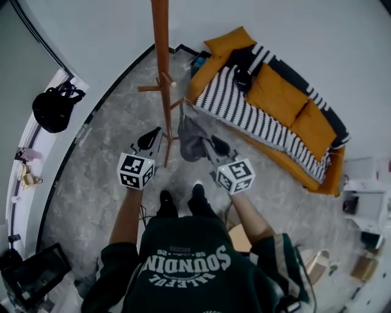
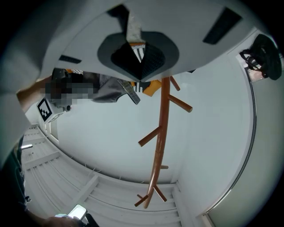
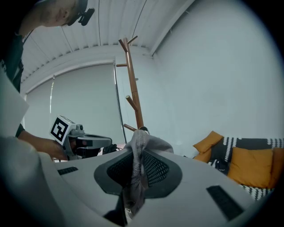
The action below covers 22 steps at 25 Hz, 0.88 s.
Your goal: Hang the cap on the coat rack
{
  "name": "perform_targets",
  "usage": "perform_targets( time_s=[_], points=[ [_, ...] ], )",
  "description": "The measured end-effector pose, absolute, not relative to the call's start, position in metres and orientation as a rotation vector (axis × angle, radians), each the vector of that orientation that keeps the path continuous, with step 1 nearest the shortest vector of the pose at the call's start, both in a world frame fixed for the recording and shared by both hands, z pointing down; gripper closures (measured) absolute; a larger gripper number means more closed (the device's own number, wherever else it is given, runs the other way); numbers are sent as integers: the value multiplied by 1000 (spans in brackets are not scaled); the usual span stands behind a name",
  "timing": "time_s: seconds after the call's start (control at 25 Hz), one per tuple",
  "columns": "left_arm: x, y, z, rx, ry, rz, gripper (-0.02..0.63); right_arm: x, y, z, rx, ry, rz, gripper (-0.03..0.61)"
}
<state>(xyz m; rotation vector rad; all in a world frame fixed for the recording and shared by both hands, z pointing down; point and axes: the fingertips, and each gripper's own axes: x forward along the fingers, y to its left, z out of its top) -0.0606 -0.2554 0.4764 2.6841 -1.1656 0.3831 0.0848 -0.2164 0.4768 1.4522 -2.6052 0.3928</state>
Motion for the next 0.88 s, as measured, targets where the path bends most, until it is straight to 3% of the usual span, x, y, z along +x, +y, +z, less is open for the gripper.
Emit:
perform_targets(
  time_s=[0.88],
  points=[
    [-11, -286, 503, 2536, -1332, 441, 615, 137, -277, 529, 1161, -2655, 462, 532]
  ],
)
